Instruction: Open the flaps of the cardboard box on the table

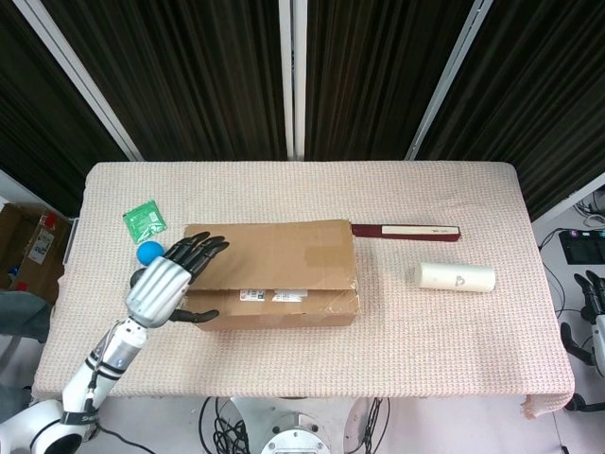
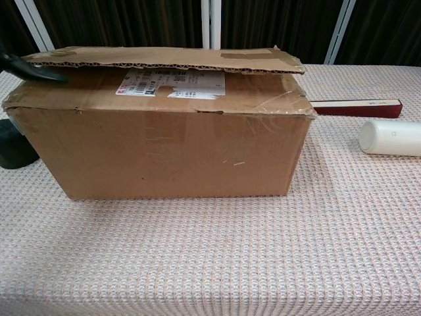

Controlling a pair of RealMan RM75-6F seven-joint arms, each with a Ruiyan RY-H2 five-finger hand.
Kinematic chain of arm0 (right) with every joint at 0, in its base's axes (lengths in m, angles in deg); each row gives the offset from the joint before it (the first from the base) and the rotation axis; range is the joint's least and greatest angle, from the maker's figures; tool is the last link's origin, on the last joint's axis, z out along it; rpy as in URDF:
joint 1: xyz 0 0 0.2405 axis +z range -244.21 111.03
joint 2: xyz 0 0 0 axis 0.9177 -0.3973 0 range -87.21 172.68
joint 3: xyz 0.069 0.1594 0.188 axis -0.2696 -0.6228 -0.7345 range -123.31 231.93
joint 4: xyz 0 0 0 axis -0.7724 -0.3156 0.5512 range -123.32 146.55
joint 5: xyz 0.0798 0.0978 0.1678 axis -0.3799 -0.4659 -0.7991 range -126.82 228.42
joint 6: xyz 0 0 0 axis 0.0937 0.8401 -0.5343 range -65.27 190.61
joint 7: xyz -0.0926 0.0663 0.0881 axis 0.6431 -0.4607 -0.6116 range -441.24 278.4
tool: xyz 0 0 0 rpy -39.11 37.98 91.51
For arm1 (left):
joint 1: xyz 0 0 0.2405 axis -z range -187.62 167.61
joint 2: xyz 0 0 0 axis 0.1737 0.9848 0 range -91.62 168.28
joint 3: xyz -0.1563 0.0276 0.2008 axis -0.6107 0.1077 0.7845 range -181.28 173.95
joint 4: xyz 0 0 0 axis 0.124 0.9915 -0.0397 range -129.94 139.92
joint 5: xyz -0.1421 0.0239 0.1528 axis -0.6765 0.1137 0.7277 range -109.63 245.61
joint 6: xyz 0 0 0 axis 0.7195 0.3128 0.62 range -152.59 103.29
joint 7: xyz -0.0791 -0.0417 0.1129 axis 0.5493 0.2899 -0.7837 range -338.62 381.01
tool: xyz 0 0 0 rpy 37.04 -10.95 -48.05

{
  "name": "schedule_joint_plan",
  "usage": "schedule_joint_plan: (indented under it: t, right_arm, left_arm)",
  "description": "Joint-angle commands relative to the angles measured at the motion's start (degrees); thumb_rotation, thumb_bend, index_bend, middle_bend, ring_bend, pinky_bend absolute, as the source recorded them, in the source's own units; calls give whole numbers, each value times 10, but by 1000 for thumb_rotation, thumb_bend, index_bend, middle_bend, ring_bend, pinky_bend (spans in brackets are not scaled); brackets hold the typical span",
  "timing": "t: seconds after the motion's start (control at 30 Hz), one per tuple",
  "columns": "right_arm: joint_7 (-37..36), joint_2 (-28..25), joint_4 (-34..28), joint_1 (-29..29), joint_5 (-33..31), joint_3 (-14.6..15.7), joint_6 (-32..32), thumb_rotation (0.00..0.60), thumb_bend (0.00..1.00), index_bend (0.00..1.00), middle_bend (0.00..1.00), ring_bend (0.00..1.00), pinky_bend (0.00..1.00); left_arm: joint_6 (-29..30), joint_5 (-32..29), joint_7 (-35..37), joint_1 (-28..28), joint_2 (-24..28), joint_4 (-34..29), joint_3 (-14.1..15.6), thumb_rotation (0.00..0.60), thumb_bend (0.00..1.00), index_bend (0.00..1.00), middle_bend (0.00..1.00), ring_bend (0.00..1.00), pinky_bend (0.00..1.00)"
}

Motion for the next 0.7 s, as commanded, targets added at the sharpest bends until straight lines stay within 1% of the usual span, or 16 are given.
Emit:
schedule_joint_plan:
  t: [0.03, 0.17, 0.27, 0.47, 0.7]
  right_arm:
    - [-4, -1, 3, -3, -3, -1, -2, 600, 390, 0, 0, 0, 0]
    - [-8, -2, 6, -5, -3, -1, -2, 600, 390, 0, 0, 0, 0]
    - [-7, -2, 7, -4, -3, -1, 0, 600, 390, 0, 0, 0, 0]
    - [-5, -1, 6, -1, -3, -3, 5, 600, 391, 0, 0, 0, 0]
    - [2, -4, 3, 4, -6, -7, 11, 600, 393, 0, 0, 0, 0]
  left_arm:
    - [-16, -17, -13, 21, -29, 26, -8, 527, 56, 84, 86, 60, 170]
    - [-13, -29, -38, 35, -55, 60, -17, 545, 56, 84, 86, 60, 169]
    - [-12, -41, -47, 41, -63, 73, -23, 572, 56, 84, 87, 60, 169]
    - [-11, -64, -62, 53, -81, 106, -32, 600, 68, 78, 89, 60, 169]
    - [3, -79, -41, 65, -66, 113, -61, 600, 145, 73, 98, 60, 169]
